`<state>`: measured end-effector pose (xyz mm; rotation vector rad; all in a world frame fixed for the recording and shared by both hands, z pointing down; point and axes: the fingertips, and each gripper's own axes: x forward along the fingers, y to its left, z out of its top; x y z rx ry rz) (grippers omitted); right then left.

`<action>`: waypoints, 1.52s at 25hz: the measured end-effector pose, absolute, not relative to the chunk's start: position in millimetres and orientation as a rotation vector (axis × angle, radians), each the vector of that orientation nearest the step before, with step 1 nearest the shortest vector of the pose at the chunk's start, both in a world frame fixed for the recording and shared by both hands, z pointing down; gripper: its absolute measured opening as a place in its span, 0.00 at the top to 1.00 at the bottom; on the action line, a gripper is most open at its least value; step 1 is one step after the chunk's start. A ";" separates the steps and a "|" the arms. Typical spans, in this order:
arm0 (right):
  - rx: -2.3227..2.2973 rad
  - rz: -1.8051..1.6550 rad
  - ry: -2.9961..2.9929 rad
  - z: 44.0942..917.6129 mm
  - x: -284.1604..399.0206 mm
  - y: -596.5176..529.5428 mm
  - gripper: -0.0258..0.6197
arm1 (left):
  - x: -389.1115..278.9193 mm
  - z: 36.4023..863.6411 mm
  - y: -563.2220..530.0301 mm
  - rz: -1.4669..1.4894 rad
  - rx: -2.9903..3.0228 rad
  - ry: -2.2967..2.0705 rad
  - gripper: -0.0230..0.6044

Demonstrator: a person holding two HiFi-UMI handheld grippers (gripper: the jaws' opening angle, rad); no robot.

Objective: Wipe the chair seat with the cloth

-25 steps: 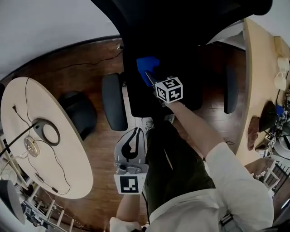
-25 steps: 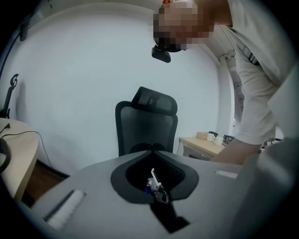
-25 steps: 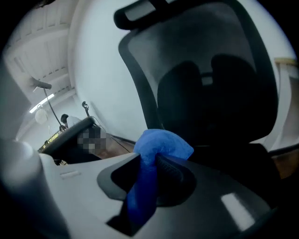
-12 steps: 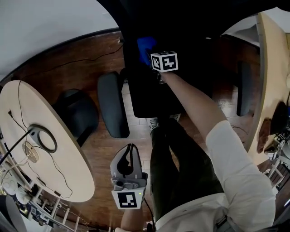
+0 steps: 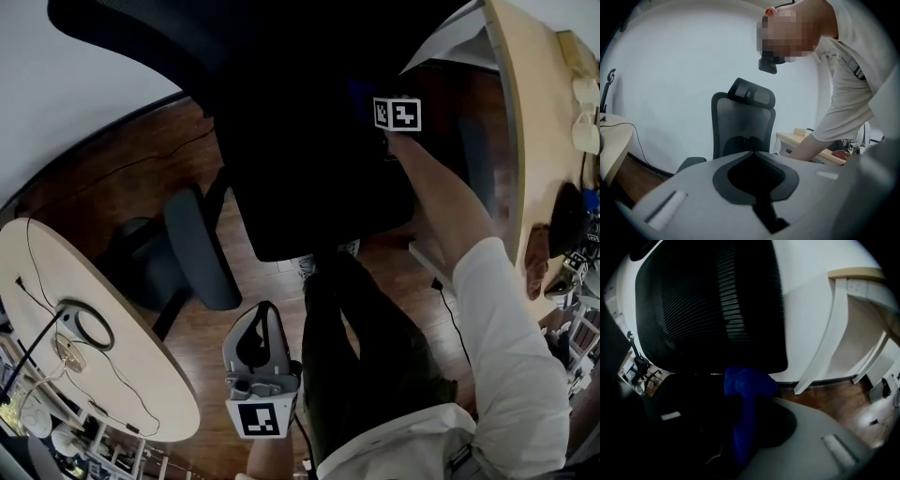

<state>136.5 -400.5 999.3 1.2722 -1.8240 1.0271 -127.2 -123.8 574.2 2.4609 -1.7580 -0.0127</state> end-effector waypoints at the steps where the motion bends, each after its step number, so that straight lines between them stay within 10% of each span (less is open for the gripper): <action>1: 1.285 1.031 -1.816 999.9 145.6 -400.7 0.82 | -124.6 574.5 -125.5 -0.014 2.468 -1.753 0.92; 17: 0.764 1.034 -2.183 988.0 -193.4 -259.2 0.82 | -136.8 577.5 -125.9 0.018 2.430 -1.769 0.92; 32: 1.236 0.863 -1.795 1002.4 160.7 -329.4 0.82 | -103.2 577.6 -132.1 -0.014 2.499 -1.658 0.92; 38: 1.243 0.925 -1.864 991.0 135.3 -320.6 0.82 | -87.8 576.9 -134.6 -0.006 2.533 -1.628 0.92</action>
